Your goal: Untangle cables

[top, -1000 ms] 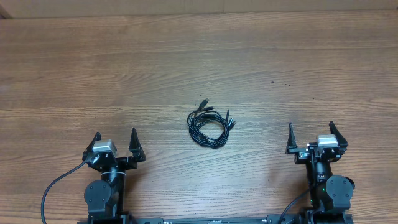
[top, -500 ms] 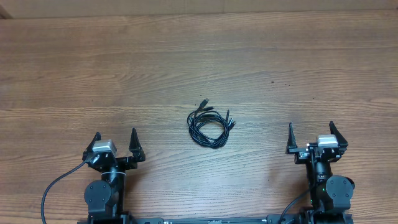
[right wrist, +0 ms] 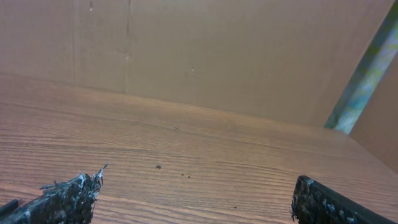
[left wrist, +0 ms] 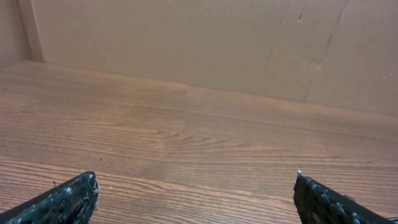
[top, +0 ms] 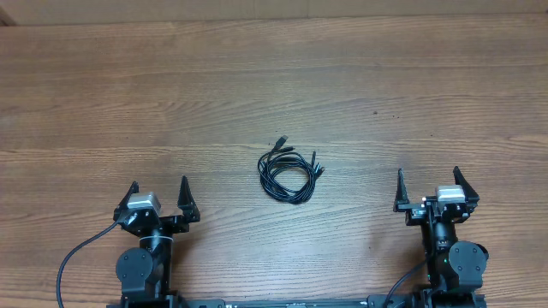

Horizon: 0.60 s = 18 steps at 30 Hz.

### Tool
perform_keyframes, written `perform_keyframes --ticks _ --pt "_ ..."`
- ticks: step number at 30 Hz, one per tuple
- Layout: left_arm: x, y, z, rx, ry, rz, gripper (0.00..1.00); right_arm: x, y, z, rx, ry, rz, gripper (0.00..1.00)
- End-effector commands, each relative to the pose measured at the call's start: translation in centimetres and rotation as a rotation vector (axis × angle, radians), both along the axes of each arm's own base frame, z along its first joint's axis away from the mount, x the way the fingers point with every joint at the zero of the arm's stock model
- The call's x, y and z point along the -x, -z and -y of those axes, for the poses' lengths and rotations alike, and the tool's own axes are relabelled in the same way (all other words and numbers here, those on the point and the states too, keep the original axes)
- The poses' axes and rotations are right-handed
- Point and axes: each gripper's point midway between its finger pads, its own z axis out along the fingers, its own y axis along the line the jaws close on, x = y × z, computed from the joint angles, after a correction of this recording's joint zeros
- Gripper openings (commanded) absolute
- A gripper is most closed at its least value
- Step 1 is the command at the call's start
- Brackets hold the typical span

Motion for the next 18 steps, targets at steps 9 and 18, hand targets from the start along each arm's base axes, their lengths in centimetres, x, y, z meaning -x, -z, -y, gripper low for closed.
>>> perform_keyframes --ticks 9,18 --pt "0.0 -0.5 1.0 -0.01 0.056 0.019 1.0 0.0 0.2 0.3 0.001 0.014 0.002 1.0" --pt "0.6 -1.0 1.3 -0.031 0.076 -0.028 1.0 0.0 0.2 0.3 0.001 0.014 0.002 1.0"
